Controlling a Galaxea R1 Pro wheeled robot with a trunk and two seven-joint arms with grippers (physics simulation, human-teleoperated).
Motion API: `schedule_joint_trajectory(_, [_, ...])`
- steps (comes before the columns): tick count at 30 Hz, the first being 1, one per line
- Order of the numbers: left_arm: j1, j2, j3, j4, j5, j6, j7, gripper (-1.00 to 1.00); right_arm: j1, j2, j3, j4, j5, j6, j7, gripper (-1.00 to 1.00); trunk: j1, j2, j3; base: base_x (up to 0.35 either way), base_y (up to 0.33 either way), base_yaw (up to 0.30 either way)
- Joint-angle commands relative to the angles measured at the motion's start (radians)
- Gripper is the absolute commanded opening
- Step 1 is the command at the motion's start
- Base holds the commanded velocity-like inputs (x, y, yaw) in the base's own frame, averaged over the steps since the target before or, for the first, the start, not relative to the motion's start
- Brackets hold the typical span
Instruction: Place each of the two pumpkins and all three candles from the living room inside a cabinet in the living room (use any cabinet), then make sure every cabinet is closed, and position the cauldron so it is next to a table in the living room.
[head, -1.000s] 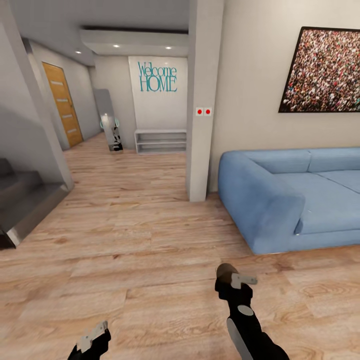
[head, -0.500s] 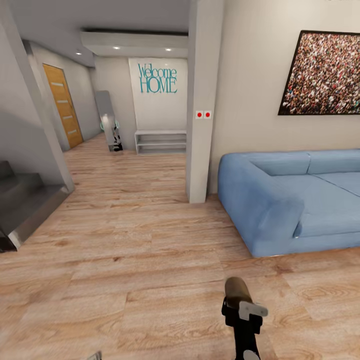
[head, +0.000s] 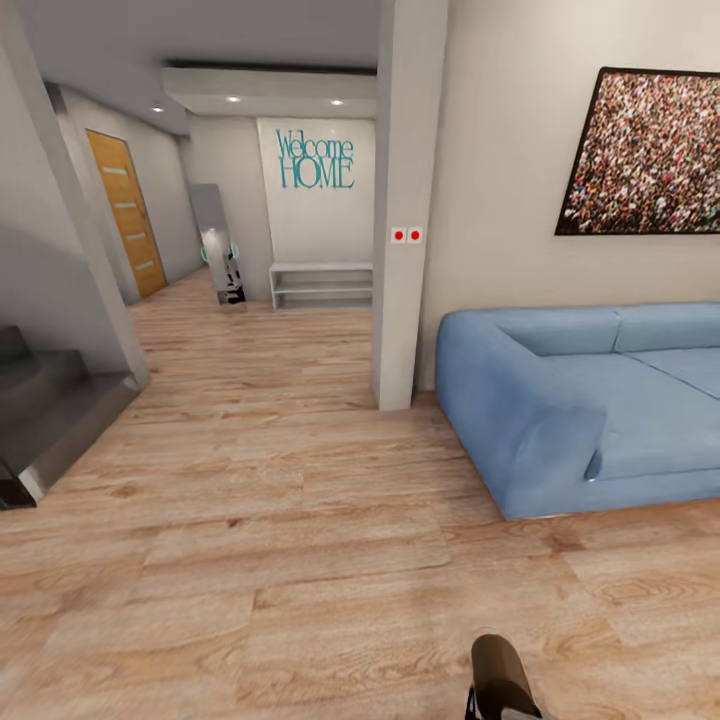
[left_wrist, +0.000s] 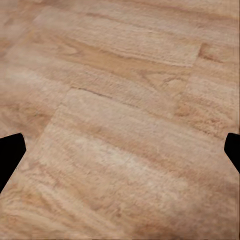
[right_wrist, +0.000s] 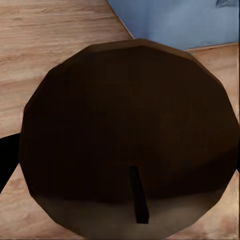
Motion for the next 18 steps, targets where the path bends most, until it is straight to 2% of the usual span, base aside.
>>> schedule_joint_trajectory(1, [0.011, 0.001, -0.009, -0.003, -0.001, -0.003, 0.010, 1.00, -0.001, 0.001, 0.009, 0.017, -0.001, -0.015, -0.003, -1.00, -0.004, 0.007, 0.003, 0.000, 0.000, 0.000])
schedule_joint_trajectory(4, [0.061, 0.001, -0.010, 0.019, -0.002, -0.006, 0.009, 1.00, -0.001, 0.005, 0.003, 0.057, -0.026, -0.029, -0.002, -1.00, -0.016, 0.028, 0.012, 0.000, 0.000, 0.000])
schedule_joint_trajectory(5, [0.103, 0.002, -0.009, 0.024, -0.002, -0.015, -0.005, 1.00, -0.001, 0.004, 0.002, 0.116, -0.077, -0.033, 0.013, -1.00, -0.019, 0.035, 0.015, 0.000, 0.000, -0.005])
schedule_joint_trajectory(11, [0.140, 0.003, -0.009, 0.025, -0.002, -0.039, -0.083, 1.00, -0.001, 0.003, 0.002, 0.176, -0.089, -0.047, 0.020, -1.00, -0.042, 0.077, 0.036, 0.000, 0.000, -0.135])
schedule_joint_trajectory(13, [0.149, 0.003, -0.009, 0.026, -0.002, -0.041, -0.111, 1.00, -0.001, 0.005, 0.003, 0.215, -0.090, -0.074, 0.020, -1.00, -0.050, 0.091, 0.044, 0.000, 0.000, -0.231])
schedule_joint_trajectory(14, [0.153, 0.000, -0.010, 0.026, -0.002, -0.040, -0.129, 1.00, -0.001, 0.014, 0.005, 0.298, -0.090, -0.144, 0.021, -1.00, -0.054, 0.098, 0.047, 0.000, 0.000, -0.284])
schedule_joint_trajectory(18, [0.154, -0.003, -0.010, 0.027, -0.002, -0.033, -0.133, 1.00, -0.001, 0.019, 0.004, 0.334, -0.090, -0.173, 0.050, -1.00, -0.069, 0.126, 0.060, 0.000, 0.000, -0.292])
